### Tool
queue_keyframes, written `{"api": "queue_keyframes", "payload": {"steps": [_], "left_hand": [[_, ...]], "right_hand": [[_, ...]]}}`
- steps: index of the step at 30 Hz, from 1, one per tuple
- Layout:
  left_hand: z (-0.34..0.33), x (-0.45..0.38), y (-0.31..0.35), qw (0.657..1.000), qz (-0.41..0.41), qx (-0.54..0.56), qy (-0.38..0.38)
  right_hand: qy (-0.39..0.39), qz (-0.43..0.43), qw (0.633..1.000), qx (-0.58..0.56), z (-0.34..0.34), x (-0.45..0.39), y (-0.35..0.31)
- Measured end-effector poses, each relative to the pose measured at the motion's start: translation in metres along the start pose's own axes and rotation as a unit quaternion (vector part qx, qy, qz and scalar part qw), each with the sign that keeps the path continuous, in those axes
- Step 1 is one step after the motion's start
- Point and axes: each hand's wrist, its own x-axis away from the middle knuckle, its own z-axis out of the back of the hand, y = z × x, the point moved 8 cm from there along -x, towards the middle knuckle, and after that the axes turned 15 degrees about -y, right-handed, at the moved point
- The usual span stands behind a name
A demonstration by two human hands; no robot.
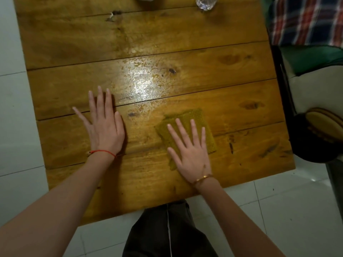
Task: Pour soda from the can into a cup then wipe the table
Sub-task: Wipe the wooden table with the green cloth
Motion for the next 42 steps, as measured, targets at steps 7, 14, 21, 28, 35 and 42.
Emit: {"api": "queue_keyframes", "payload": {"steps": [7,14,21,28,35,42], "left_hand": [[-0.003,-0.018,-0.009,1.0,0.028,0.003,-0.006],[-0.002,-0.019,-0.01,0.999,0.035,0.01,-0.022],[0.001,-0.019,-0.01,0.998,0.039,0.006,-0.04],[0.0,-0.022,-0.011,0.998,0.044,-0.001,-0.05],[-0.001,-0.022,-0.011,0.998,0.042,-0.011,-0.05],[-0.001,-0.021,-0.011,0.999,0.034,0.004,-0.04]], "right_hand": [[0.047,-0.154,0.986,-0.052,0.074,-0.115,0.047],[0.025,-0.004,0.999,0.023,0.073,-0.135,-0.053],[0.001,-0.02,0.999,0.025,0.075,-0.104,0.038],[0.061,-0.182,0.98,-0.06,0.14,-0.216,0.043],[0.034,0.031,0.998,0.034,0.114,-0.212,-0.082],[-0.022,0.092,0.994,0.047,0.054,-0.104,-0.071]]}}
